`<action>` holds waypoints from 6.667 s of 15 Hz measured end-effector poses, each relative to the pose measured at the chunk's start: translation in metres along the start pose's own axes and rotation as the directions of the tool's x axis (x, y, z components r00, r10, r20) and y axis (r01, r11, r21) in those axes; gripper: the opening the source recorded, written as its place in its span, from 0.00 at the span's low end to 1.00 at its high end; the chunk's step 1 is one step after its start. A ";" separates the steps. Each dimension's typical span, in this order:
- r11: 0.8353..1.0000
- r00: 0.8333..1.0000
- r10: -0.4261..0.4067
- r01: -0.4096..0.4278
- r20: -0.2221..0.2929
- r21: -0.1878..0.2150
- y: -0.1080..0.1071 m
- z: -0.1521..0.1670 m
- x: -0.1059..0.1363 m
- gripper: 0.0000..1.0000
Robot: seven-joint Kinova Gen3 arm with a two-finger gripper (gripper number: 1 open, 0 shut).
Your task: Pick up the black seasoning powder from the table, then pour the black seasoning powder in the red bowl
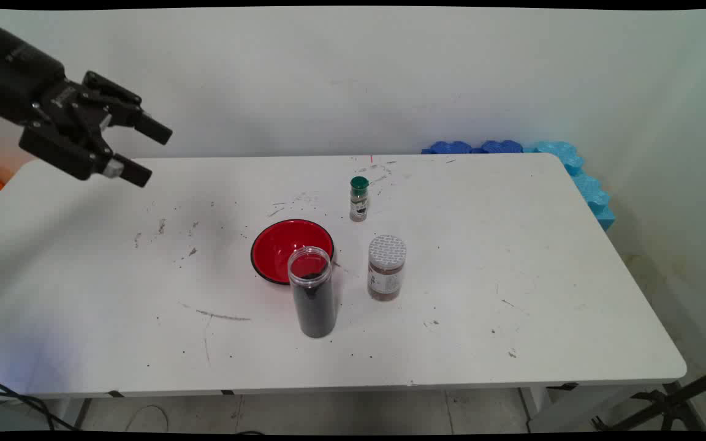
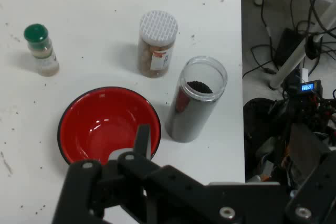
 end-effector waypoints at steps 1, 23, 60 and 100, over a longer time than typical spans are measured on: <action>1.000 1.000 -0.002 0.002 0.003 0.000 0.000 0.002 -0.003 1.00; 0.997 0.995 -0.069 0.068 -0.078 -0.022 0.027 0.126 -0.112 1.00; 0.999 0.991 0.026 -0.030 -0.128 -0.033 0.006 0.296 -0.116 0.00; 0.988 0.997 -0.072 0.066 -0.039 -0.137 -0.014 0.098 0.020 0.00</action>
